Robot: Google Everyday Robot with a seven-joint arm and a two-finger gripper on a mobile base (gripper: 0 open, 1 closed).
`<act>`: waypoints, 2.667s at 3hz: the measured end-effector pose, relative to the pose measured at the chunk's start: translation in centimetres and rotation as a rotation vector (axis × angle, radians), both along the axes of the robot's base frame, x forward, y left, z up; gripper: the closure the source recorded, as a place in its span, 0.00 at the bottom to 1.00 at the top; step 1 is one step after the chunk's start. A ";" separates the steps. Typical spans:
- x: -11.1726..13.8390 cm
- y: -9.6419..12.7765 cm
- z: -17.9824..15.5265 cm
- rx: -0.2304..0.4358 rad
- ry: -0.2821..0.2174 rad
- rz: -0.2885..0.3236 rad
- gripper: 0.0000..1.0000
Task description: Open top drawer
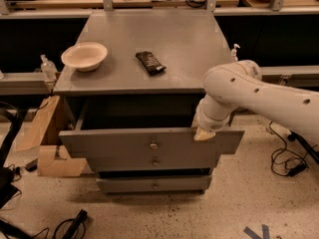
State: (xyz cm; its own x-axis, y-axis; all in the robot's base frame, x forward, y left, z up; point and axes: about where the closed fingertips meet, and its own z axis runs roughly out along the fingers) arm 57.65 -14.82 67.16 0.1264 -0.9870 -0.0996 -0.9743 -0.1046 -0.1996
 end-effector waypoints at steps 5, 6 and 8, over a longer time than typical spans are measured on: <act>0.0 0.0 0.1 0.000 0.000 0.000 0.39; -0.1 0.0 0.0 0.000 0.002 0.001 0.16; -0.1 0.0 -0.1 -0.001 0.004 0.002 0.00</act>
Offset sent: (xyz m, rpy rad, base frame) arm -0.3192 -0.0231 0.0011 0.1458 0.0794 0.0496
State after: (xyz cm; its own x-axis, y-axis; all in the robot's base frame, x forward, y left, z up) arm 57.55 -14.78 67.07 0.1277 -0.9868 -0.0992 -0.9749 -0.1065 -0.1954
